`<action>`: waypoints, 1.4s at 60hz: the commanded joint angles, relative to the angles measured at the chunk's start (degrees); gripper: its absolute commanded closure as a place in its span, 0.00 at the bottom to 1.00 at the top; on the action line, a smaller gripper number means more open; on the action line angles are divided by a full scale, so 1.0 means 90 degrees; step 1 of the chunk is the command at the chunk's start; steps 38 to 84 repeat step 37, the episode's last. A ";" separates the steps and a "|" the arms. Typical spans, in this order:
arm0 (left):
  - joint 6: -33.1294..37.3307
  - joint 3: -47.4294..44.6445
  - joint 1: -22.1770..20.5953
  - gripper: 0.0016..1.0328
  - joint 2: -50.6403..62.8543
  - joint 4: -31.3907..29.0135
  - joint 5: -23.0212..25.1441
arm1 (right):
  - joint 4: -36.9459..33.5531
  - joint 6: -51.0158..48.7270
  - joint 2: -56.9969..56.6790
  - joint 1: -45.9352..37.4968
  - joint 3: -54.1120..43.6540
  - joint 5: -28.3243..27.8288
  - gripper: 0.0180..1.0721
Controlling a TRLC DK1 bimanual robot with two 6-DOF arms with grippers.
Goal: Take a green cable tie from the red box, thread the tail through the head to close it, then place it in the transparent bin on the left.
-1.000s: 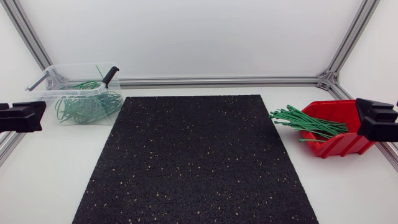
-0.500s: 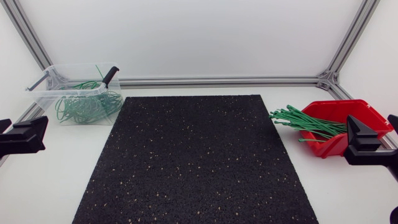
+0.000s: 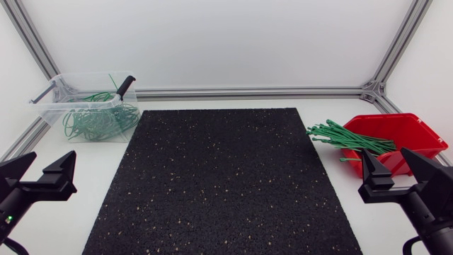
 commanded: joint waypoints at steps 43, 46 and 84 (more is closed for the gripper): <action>-0.0164 -0.1687 -0.0766 0.03 -0.1196 0.1196 -0.0438 | 0.0419 0.0256 -0.0198 -0.0120 -0.0555 -0.0263 0.04; -0.0164 -0.1687 -0.0766 0.03 -0.1196 0.1196 -0.0438 | 0.0419 0.0256 -0.0198 -0.0120 -0.0555 -0.0263 0.04; -0.0164 -0.1687 -0.0766 0.03 -0.1196 0.1196 -0.0438 | 0.0419 0.0256 -0.0198 -0.0120 -0.0555 -0.0263 0.04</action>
